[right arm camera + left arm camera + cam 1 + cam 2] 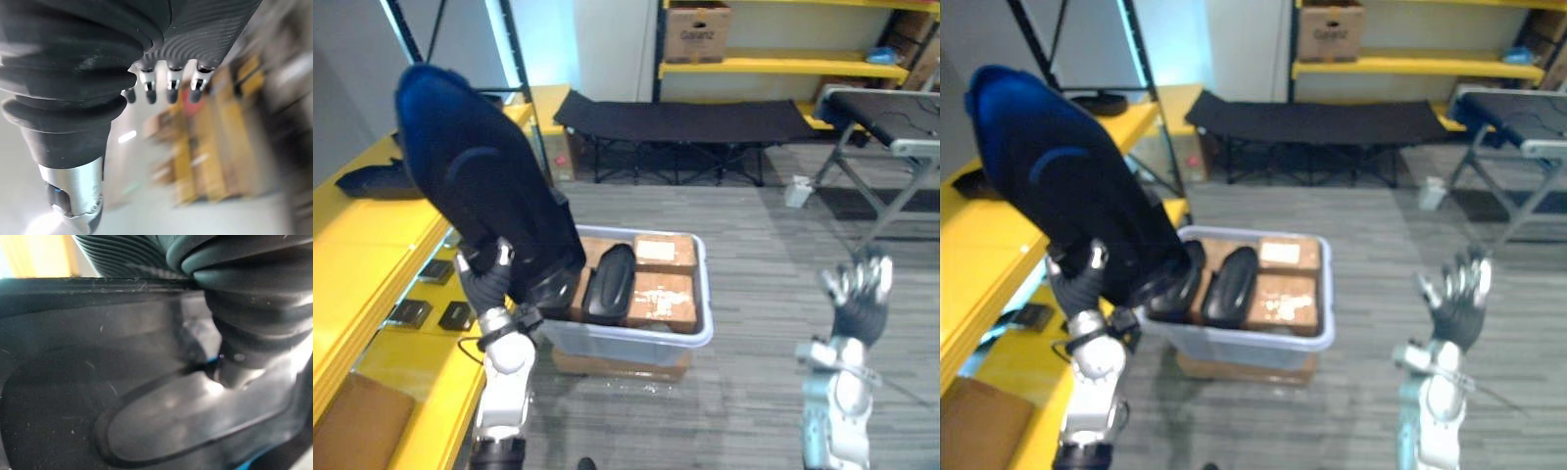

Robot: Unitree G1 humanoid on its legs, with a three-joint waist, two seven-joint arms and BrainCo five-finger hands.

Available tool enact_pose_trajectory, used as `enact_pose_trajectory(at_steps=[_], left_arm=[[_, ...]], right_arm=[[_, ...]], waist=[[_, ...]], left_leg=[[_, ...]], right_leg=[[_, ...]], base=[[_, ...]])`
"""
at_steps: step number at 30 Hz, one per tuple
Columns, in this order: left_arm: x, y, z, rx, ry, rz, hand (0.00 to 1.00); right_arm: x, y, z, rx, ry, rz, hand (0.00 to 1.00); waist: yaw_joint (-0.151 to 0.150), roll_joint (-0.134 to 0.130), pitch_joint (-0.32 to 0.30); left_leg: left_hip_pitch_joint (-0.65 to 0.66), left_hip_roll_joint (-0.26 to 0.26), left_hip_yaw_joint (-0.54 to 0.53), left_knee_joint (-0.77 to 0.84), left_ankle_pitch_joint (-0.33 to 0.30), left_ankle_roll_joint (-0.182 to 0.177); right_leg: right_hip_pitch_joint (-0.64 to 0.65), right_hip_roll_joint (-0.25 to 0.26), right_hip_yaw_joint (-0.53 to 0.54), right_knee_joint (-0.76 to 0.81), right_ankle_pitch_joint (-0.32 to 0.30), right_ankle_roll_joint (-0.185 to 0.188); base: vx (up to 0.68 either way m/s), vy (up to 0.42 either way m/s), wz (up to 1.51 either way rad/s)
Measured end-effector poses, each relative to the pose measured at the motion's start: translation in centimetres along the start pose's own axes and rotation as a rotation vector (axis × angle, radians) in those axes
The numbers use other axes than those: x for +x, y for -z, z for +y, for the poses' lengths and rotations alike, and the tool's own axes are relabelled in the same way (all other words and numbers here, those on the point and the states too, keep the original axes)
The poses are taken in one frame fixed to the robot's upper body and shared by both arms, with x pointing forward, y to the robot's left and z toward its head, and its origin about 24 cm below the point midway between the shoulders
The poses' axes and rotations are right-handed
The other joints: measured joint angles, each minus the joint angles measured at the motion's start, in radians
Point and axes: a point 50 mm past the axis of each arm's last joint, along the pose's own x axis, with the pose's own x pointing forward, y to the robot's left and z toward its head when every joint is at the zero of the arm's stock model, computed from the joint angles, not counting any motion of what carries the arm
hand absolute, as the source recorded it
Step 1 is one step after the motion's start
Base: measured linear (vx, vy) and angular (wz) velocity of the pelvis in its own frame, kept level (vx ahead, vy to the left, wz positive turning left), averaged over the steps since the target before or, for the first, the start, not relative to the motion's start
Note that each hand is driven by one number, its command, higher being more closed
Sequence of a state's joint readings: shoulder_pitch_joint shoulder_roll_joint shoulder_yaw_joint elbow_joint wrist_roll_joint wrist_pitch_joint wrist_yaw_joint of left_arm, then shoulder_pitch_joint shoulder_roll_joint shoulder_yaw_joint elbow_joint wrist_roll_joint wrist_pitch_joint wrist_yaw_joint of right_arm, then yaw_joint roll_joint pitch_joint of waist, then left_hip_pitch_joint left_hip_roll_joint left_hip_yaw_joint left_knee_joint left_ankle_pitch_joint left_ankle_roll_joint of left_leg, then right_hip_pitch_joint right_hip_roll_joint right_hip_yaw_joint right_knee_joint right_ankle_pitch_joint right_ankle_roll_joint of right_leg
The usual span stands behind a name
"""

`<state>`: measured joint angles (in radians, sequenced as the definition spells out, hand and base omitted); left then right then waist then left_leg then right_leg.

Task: Walk over and take plastic housings, then place them on the shelf

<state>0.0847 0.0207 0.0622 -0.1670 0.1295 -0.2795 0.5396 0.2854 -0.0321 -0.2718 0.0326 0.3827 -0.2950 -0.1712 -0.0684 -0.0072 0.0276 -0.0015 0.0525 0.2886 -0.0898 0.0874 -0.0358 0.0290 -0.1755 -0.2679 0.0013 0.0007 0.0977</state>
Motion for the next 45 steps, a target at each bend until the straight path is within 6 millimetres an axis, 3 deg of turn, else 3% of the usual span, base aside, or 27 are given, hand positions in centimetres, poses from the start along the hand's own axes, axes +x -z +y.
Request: enact_pose_trajectory(at_steps=[2,5,9,12,14,17,19,22,24,27,29,33,36,41,43,45], left_arm=[[-0.7,0.4,0.7,0.009,-0.008,0.012,1.0],[-1.3,0.7,1.6,0.021,-0.03,0.031,1.0],[-1.1,0.7,2.6,0.031,-0.112,0.026,1.0],[-1.1,-0.4,3.9,0.038,-0.203,-0.019,1.0],[-1.1,-1.6,6.4,0.088,-0.289,-0.069,1.0],[-1.4,-2.3,9.3,0.152,-0.431,-0.094,1.0],[-2.5,-2.5,12.1,0.225,-0.555,-0.081,1.0],[-4.1,-2.5,14.8,0.282,-0.644,-0.033,1.0],[-5.0,-2.4,16.0,0.306,-0.682,0.0,1.0],[-5.7,-2.5,16.9,0.347,-0.707,0.015,1.0],[-6.7,-2.3,17.5,0.379,-0.711,0.056,1.0],[-6.7,-2.2,17.5,0.38,-0.696,0.063,1.0],[-5.6,-2.2,16.7,0.332,-0.643,0.038,1.0],[-5.2,-2.0,15.9,0.257,-0.603,0.036,1.0],[-4.5,-2.0,14.6,0.209,-0.549,0.012,1.0],[-3.2,-2.1,12.8,0.136,-0.472,-0.043,1.0]], right_arm=[[-1.5,2.1,-1.6,0.051,0.095,0.099,0.0],[-2.1,2.5,-2.1,0.074,0.121,0.117,0.0],[-1.5,2.4,-0.8,0.098,0.042,0.1,0.0],[-0.8,2.1,0.9,0.12,-0.029,0.083,0.0],[0.0,2.0,4.0,0.149,-0.139,0.081,0.0],[0.6,2.1,7.1,0.168,-0.245,0.095,0.0],[0.8,2.4,9.3,0.169,-0.32,0.11,0.0],[0.8,2.2,11.8,0.153,-0.413,0.102,0.0],[0.6,2.4,13.1,0.137,-0.46,0.106,0.0],[0.4,2.1,14.3,0.142,-0.508,0.098,0.0],[-0.2,2.3,15.2,0.133,-0.569,0.11,0.0],[-1.1,3.0,16.2,0.087,-0.653,0.154,0.0],[-1.0,3.4,15.3,0.029,-0.649,0.17,0.0],[0.5,2.8,13.1,-0.04,-0.558,0.136,0.0],[1.0,2.6,11.9,-0.038,-0.509,0.126,0.0],[1.0,2.4,10.4,-0.038,-0.458,0.118,0.0]], waist=[[0.0,0.003,-0.002],[0.001,0.003,-0.003],[0.008,-0.003,-0.008],[0.035,-0.004,-0.008],[0.075,-0.004,-0.008],[0.118,-0.009,-0.011],[0.178,-0.016,-0.012],[0.232,-0.027,-0.004],[0.254,-0.039,-0.003],[0.274,-0.072,0.005],[0.278,-0.084,0.008],[0.277,-0.086,0.009],[0.267,-0.088,0.025],[0.266,-0.063,0.061],[0.243,-0.054,0.069],[0.222,-0.05,0.072]], left_leg=[[0.0,0.006,0.006,0.0,-0.004,-0.006],[0.0,0.008,0.008,0.0,-0.008,-0.011],[-0.005,0.007,-0.008,0.0,-0.008,-0.012],[-0.028,-0.003,-0.065,0.001,-0.006,-0.012],[-0.044,-0.016,-0.128,0.001,0.0,-0.008],[-0.054,-0.032,-0.2,0.001,0.008,-0.001],[-0.065,-0.053,-0.26,0.0,0.012,0.005],[-0.076,-0.079,-0.321,0.0,0.015,0.009],[-0.08,-0.093,-0.363,0.0,0.012,0.015],[-0.088,-0.103,-0.37,0.0,0.015,0.018],[-0.088,-0.104,-0.386,0.001,0.016,0.016],[-0.097,-0.1,-0.391,0.002,0.023,0.015],[-0.107,-0.08,-0.292,0.003,0.029,0.023],[-0.121,-0.104,-0.309,0.001,0.043,0.032],[-0.123,-0.109,-0.312,0.001,0.043,0.042],[-0.123,-0.114,-0.37,0.006,0.048,0.054]], right_leg=[[0.0,0.008,0.004,-0.008,0.002,-0.001],[0.004,0.015,0.004,-0.019,0.004,-0.001],[0.014,0.017,-0.01,-0.027,0.012,0.007],[0.034,0.012,-0.07,-0.032,0.013,0.01],[0.058,0.004,-0.147,-0.032,0.012,0.011],[0.088,-0.002,-0.222,-0.029,0.009,0.016],[0.115,-0.013,-0.286,-0.027,0.006,0.019],[0.138,-0.028,-0.351,-0.007,-0.005,0.009],[0.149,-0.037,-0.383,0.015,-0.025,-0.009],[0.147,-0.046,-0.392,0.028,-0.064,-0.007],[0.147,-0.046,-0.392,0.045,-0.098,-0.016],[0.157,-0.033,-0.418,0.048,-0.111,-0.002],[0.195,-0.035,-0.507,0.04,-0.101,0.039],[0.213,-0.059,-0.546,0.104,-0.1,0.039],[0.193,-0.088,-0.448,0.191,-0.099,0.034],[0.159,-0.091,-0.33,0.293,-0.089,-0.01]], base=[[0.06,-0.032,-0.09],[0.06,-0.021,-0.04],[0.05,-0.015,0.1],[0.04,0.002,0.54],[0.03,0.014,0.83],[0.02,0.016,0.85],[0.02,0.04,0.82],[0.01,0.07,0.75],[-0.02,0.046,0.62],[-0.01,0.006,0.22],[-0.02,-0.04,0.12],[-0.02,-0.05,0.2],[-0.03,-0.031,0.77],[0.0,0.052,0.54],[0.05,0.117,0.62],[0.09,0.065,0.9]])
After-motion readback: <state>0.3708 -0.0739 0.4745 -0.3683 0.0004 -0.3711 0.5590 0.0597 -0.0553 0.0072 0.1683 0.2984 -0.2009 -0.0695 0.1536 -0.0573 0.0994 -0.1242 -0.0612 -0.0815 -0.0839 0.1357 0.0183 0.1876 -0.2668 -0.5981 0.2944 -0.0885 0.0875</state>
